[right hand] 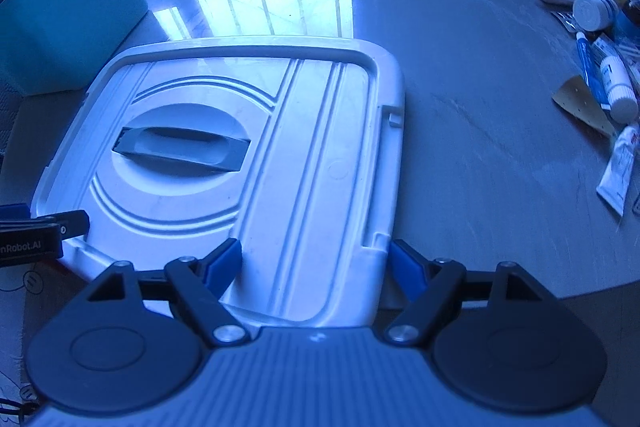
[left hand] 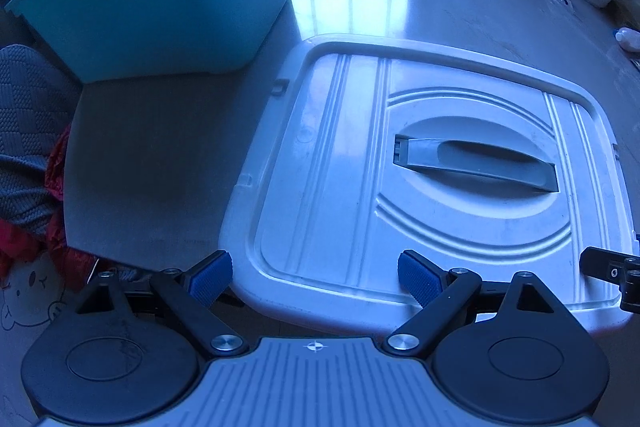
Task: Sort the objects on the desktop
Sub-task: 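Close the left gripper on the lid rim while the right gripper grips the rim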
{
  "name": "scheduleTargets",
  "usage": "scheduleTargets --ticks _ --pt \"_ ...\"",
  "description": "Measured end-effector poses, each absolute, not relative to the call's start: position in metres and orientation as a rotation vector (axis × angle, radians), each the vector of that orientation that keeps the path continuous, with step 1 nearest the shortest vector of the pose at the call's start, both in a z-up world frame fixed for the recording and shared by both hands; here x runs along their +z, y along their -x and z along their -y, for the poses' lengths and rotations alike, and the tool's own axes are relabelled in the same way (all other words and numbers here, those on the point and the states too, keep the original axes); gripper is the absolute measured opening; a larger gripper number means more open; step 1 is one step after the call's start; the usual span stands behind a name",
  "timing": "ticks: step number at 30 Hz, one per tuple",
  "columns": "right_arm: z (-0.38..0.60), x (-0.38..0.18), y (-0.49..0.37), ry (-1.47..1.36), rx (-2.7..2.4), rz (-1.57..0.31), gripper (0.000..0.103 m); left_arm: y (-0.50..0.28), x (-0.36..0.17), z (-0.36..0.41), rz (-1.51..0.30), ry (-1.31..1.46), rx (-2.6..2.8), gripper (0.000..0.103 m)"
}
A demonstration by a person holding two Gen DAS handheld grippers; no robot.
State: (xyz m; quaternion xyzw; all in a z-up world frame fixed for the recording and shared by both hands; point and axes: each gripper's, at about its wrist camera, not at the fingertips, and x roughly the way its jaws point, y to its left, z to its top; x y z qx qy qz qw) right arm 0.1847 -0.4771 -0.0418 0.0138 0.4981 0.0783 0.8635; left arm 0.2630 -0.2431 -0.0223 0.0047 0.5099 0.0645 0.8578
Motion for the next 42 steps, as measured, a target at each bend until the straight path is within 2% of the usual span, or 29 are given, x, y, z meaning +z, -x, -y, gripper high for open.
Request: scheduleTargets --ticks 8,16,21,31,38,40,41,42 --pt "0.474 -0.04 -0.195 -0.037 0.167 -1.044 0.081 -0.28 -0.021 0.225 -1.06 0.056 0.184 0.092" --pt "0.475 -0.04 -0.195 -0.029 0.174 -1.043 0.081 -0.266 -0.029 0.169 -0.983 0.457 0.258 0.092" --pt "0.475 -0.041 -0.192 -0.013 0.185 -1.042 0.081 -0.274 -0.047 0.15 -0.979 0.563 0.27 0.092" --pt "0.477 -0.039 -0.182 0.004 0.203 -1.048 0.082 -0.322 -0.063 0.11 -0.957 0.612 0.261 0.092" --pt "0.478 -0.039 -0.181 0.008 0.209 -1.053 0.082 -0.359 -0.07 0.108 -1.003 0.513 0.228 0.093" --pt "0.478 -0.039 -0.182 0.007 0.211 -1.054 0.082 -0.366 -0.07 0.108 -0.997 0.52 0.218 0.088" --pt "0.477 -0.037 -0.18 0.003 0.208 -1.055 0.083 -0.368 -0.068 0.107 -0.991 0.527 0.201 0.074" --pt "0.477 -0.037 -0.18 0.002 0.208 -1.054 0.083 -0.368 -0.065 0.106 -0.986 0.535 0.189 0.072"
